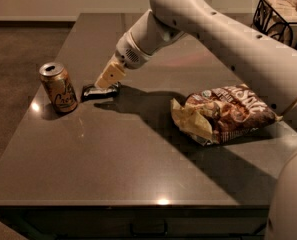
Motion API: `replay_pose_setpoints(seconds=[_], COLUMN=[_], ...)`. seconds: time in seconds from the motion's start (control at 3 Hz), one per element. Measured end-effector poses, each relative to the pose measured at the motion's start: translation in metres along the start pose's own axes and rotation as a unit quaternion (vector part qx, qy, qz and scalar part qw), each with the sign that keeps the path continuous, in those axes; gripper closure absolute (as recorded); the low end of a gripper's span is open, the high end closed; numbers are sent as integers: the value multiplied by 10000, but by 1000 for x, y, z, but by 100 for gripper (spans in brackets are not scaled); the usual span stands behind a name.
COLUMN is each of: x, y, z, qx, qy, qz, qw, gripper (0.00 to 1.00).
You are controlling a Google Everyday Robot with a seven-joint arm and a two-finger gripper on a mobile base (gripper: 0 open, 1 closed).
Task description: Move rxbar chocolate near orange can
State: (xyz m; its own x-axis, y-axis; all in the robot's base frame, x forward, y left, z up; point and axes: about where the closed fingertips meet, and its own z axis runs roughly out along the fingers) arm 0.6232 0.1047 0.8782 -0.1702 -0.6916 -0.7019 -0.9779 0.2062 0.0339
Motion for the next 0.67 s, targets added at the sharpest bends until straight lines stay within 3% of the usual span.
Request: replay_pose_setpoints(seconds=[0.33,0.67], x=[0,0], y=[1,1], z=[2,2], qx=[-20,-21], qy=[6,6], qz=[-6,-6], qw=[10000,10000], gripper=[0,0])
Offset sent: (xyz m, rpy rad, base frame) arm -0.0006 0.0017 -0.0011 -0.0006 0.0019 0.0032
